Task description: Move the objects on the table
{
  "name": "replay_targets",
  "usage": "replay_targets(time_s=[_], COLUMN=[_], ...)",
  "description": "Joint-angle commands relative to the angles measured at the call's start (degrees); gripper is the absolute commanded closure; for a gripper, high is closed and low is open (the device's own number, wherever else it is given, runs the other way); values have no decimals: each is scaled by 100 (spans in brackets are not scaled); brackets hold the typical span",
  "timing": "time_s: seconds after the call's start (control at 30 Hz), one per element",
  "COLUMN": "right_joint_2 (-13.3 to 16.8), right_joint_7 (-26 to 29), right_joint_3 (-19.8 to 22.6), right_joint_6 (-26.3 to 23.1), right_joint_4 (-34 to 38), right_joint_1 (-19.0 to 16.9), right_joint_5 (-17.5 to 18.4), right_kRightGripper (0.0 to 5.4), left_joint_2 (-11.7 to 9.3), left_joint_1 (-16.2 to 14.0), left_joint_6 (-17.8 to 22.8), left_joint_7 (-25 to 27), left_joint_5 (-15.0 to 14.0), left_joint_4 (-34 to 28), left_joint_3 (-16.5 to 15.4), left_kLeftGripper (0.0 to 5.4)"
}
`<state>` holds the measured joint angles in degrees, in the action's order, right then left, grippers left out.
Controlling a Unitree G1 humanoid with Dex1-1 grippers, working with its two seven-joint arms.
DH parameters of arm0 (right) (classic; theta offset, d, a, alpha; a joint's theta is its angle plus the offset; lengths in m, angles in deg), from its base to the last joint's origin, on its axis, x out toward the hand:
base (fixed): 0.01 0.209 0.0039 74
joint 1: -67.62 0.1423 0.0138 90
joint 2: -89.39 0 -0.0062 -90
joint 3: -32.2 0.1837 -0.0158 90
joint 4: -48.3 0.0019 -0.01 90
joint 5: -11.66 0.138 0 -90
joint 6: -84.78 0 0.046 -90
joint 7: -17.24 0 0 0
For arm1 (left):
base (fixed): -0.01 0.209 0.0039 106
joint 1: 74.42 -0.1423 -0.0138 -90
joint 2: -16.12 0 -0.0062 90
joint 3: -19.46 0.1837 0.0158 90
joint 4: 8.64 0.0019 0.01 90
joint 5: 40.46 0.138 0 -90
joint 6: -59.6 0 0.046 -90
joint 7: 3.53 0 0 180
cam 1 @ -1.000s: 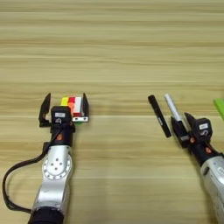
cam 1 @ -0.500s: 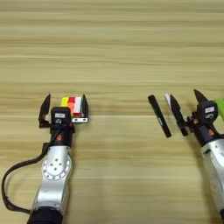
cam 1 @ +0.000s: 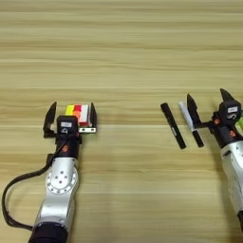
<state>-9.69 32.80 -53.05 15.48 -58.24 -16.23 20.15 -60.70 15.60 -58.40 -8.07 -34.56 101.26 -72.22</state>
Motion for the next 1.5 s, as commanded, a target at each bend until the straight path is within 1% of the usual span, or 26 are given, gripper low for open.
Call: replay_targets(time_s=[0.03,0.17,0.33,0.5,0.63,0.7,0.87,0.9,0.97,1.03,1.13,1.2,1.23,1.27,1.33,1.5], right_joint_2=[21,20,8,1,-6,-7,-3,-2,-2,-7,-13,-17,-20,-21,-24,-34], right_joint_7=[6,8,-8,-24,-37,-39,-49,-50,-54,-61,-69,-79,-83,-85,-87,-89], right_joint_3=[47,54,47,50,47,43,53,53,56,53,48,45,44,44,43,36], right_joint_6=[61,67,63,76,82,83,86,86,82,86,90,90,90,90,87,88], right_joint_4=[-39,-46,-9,-27,-26,-25,-54,-59,-64,-62,-68,-64,-60,-59,-55,-42], right_joint_1=[95,96,75,76,73,71,78,80,82,76,75,71,68,66,60,45], right_joint_5=[25,19,10,5,-3,-8,-13,-15,-15,-20,-29,-36,-40,-42,-43,-47], right_kRightGripper=[2,2,2,2,2,0,0,0,0,0,0,0,0,0,0,0], left_joint_2=[-1,6,-4,-11,-28,-35,-28,-26,-28,-36,-44,-39,-39,-27,-13,8], left_joint_1=[92,142,172,192,196,192,183,181,182,170,150,133,122,105,73,-13], left_joint_6=[118,272,471,569,554,544,533,532,524,511,490,473,459,446,425,410], left_joint_7=[20,9,-4,-16,19,56,99,103,124,159,277,402,463,551,700,1111], left_joint_5=[-15,25,-2,6,5,-10,-28,-28,-29,-26,-22,-73,-93,-124,-139,-233], left_joint_4=[149,318,464,548,560,554,544,542,541,535,508,485,469,444,408,328], left_joint_3=[15,36,6,2,19,27,32,28,30,46,109,148,171,211,310,569], left_kLeftGripper=[0,0,0,0,0,31,73,73,103,120,157,182,182,196,205,208])
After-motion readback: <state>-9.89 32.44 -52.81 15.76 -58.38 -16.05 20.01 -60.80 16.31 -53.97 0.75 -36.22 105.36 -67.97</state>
